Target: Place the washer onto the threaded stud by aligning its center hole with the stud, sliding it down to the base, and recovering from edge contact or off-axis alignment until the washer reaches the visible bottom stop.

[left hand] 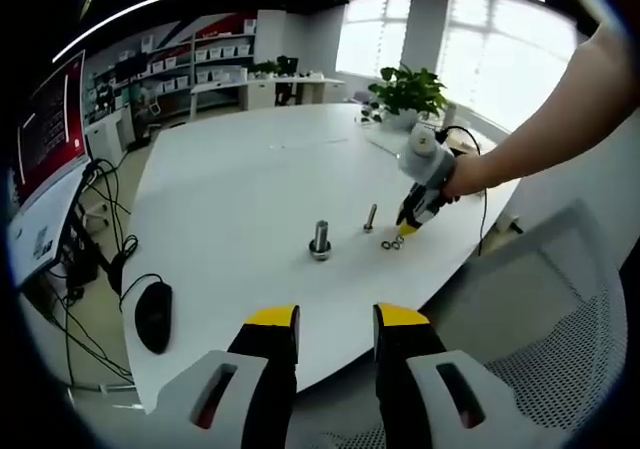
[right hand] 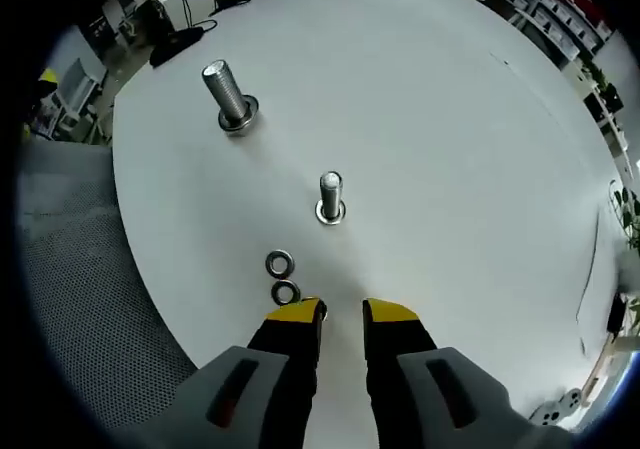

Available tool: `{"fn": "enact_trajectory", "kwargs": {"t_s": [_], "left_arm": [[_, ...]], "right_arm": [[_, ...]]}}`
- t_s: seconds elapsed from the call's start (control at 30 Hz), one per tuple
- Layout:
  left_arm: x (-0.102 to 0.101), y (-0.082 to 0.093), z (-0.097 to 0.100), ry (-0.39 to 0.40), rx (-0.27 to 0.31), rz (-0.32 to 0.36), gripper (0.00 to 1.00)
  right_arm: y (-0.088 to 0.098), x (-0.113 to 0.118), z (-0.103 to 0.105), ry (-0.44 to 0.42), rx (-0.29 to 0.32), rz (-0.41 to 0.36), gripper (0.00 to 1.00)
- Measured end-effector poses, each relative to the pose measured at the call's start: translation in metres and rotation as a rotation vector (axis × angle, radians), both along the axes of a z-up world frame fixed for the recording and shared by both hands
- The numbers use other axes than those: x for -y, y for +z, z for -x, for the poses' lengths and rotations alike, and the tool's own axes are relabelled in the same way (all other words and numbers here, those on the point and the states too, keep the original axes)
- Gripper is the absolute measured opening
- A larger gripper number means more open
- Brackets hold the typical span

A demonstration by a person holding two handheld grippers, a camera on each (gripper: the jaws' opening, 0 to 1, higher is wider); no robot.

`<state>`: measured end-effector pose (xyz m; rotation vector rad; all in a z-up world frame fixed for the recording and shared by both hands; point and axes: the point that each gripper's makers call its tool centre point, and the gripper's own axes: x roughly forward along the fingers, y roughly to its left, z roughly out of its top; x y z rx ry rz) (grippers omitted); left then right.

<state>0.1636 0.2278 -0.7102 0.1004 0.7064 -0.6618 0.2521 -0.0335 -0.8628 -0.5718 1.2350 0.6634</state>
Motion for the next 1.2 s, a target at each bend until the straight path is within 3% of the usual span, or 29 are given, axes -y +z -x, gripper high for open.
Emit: {"fn": "enact_trajectory", "kwargs": {"t_s": [0.1, 0.27, 0.47, 0.63, 0.73, 1.13, 1.2], "left_arm": [[0.000, 0.000, 0.000, 0.004, 0.005, -0.001, 0.28], [-0.001, 0.000, 0.000, 0.005, 0.005, -0.005, 0.28], [-0.002, 0.000, 0.000, 0.005, 0.008, -0.008, 0.28], [-0.002, 0.000, -0.001, 0.007, 0.009, -0.012, 0.28], [-0.002, 0.000, -0.001, 0.006, 0.010, -0.011, 0.27], [-0.003, -0.001, -0.002, 0.009, 0.007, -0.017, 0.27], [-0.003, -0.002, -0.001, 0.008, 0.007, -0.018, 0.27]], "right_arm": [[-0.002, 0.007, 0.004, -0.005, -0.009, 0.001, 0.19], [-0.001, -0.002, 0.010, -0.014, -0.003, -0.045, 0.19], [-0.006, -0.011, 0.017, 0.051, -0.011, -0.030, 0.20], [-0.005, -0.011, 0.014, 0.041, -0.013, -0.032, 0.19], [-0.006, -0.011, 0.010, 0.103, -0.005, -0.008, 0.20], [-0.006, -0.013, 0.004, 0.154, -0.041, -0.003, 0.16], [-0.006, -0.014, 0.006, 0.206, -0.045, 0.023, 0.16]]}}
